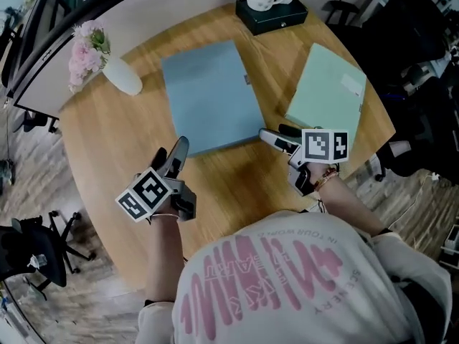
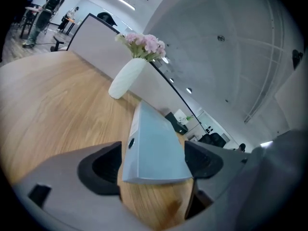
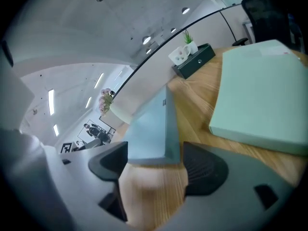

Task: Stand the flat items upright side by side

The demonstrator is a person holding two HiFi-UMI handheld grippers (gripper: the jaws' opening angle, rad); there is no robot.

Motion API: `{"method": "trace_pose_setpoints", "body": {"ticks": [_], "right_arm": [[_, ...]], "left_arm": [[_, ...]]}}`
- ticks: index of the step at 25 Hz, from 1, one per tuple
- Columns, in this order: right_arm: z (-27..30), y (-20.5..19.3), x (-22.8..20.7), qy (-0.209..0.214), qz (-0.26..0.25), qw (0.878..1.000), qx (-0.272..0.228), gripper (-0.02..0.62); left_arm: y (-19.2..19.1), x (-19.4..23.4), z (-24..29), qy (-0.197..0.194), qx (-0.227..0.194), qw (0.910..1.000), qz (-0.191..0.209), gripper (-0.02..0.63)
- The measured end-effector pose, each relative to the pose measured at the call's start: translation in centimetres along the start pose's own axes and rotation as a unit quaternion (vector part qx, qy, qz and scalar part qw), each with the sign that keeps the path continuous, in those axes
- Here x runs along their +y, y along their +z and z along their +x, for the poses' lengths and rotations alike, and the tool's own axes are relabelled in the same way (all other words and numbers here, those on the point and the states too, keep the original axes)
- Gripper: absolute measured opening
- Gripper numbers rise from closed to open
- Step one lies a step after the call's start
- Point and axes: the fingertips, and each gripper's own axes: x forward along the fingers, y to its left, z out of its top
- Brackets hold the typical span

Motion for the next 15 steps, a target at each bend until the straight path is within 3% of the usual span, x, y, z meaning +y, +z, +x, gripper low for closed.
{"method": "trace_pose_setpoints", "body": {"ticks": [7,12,15], "right_arm": [[6.4,4.4,-0.5,0.024,-0.003,0.999,0.043,0.389],[9.8,6.1,-1.8,0.004,-0.029,0.997,0.072,0.454],[11.4,6.9,-2.5,0.008,-0.026,0.996,0.08,0.454]], "left_arm": [[1.2,1.1,5.1,0.006,0.06,0.9979,0.023,0.472],[1.9,0.8,9.3,0.004,0.117,0.9923,0.041,0.477],[2.2,1.1,11.5,0.009,0.134,0.9884,0.07,0.478]]}}
